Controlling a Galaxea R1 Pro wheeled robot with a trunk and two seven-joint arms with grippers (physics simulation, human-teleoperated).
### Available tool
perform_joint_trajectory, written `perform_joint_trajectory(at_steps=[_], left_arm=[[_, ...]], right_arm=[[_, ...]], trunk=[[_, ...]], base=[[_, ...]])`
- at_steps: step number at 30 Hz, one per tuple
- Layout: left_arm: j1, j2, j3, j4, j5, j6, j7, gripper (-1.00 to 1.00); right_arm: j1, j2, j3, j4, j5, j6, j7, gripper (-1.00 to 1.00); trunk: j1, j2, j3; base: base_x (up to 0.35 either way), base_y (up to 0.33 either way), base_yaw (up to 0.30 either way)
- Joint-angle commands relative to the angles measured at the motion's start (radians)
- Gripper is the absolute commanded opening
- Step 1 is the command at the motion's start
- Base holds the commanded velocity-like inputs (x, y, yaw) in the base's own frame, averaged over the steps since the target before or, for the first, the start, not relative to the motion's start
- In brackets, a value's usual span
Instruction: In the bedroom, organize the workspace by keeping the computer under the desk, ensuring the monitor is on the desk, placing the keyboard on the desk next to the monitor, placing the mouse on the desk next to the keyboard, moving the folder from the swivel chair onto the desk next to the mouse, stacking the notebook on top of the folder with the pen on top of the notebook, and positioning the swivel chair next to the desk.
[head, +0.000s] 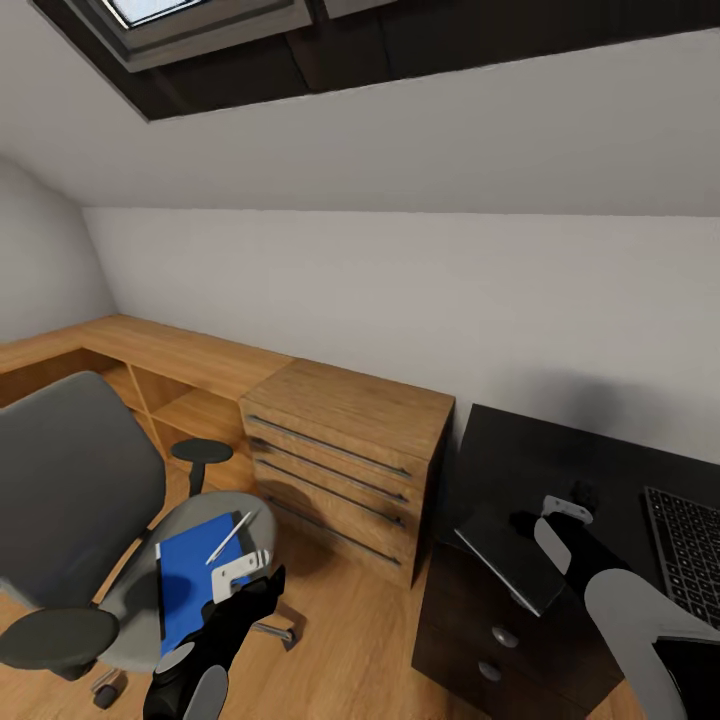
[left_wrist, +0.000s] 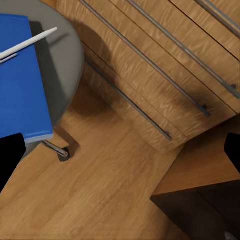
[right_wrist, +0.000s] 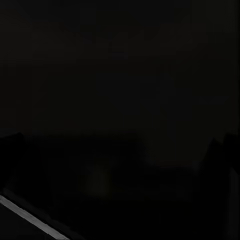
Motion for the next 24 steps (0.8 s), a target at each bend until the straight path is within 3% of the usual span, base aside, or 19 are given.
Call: perform_joint_trajectory(at_steps=[1,19,24], left_arm=[[-0.001,0.000,-0.001,-0.002,0.011,0.002,0.009,1.00],[0.000,0.000,-0.001,0.000,0.012,0.004,0.011,1.00],[0.000,-0.001,-0.002,0.000,0.012,0.004,0.012,1.00]], right_arm=[[0.001,0.000,-0.006,0.000,-0.017,0.010,-0.005,1.00],[0.001,0.000,-0.006,-0.001,-0.017,0.007,-0.004,1.00],[0.001,0.000,-0.008,-0.011,-0.016,-0.001,-0.002,1.00]], trunk=[[0.000,-0.001,-0.001],[0.000,-0.001,-0.001],[-0.019,0.034,0.014]], base=[[-0.018,0.000,0.000],[-0.003,0.000,0.000],[0.000,0.000,0.000]])
